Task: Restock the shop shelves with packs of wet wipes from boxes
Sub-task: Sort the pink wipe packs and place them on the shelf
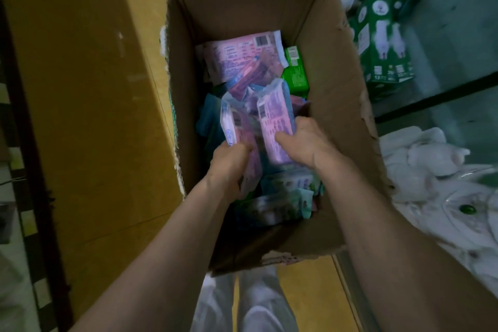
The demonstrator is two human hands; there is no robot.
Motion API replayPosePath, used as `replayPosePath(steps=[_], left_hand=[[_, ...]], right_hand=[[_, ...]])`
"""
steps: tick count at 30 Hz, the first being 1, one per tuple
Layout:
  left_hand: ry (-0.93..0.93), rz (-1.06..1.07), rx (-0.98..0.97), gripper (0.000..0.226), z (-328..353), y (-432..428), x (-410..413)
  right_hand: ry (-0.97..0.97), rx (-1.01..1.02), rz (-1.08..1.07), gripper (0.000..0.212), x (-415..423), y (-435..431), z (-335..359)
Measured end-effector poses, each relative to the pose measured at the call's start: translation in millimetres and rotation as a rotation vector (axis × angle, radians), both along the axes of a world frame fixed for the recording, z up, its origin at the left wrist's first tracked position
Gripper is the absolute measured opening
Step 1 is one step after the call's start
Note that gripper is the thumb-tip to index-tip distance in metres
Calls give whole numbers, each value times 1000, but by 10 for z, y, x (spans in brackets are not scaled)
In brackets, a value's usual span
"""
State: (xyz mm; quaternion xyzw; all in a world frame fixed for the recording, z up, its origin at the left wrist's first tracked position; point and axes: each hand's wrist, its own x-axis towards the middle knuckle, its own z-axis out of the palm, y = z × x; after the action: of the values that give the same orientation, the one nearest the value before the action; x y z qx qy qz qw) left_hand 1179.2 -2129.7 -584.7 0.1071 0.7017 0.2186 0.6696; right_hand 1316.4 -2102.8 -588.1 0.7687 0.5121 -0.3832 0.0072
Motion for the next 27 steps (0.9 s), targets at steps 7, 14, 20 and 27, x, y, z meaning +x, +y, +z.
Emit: replayPosePath(steps=[7,14,20,27], left_hand=[[-73,-23,121,36,496,-250,4],[-194,104,258,57,1204,-514,-148],[-236,233,294,45,1762,-707,-413],[-152,436,432,21,2341,-1081,-1188]], right_hand=[[188,68,-97,37,-189,-513,636],[324,166,-148,22,-468,-872,1473],[346,258,-8,18,-754,-1003,2029],[418,319,219,9,-1447,-1039,2424]])
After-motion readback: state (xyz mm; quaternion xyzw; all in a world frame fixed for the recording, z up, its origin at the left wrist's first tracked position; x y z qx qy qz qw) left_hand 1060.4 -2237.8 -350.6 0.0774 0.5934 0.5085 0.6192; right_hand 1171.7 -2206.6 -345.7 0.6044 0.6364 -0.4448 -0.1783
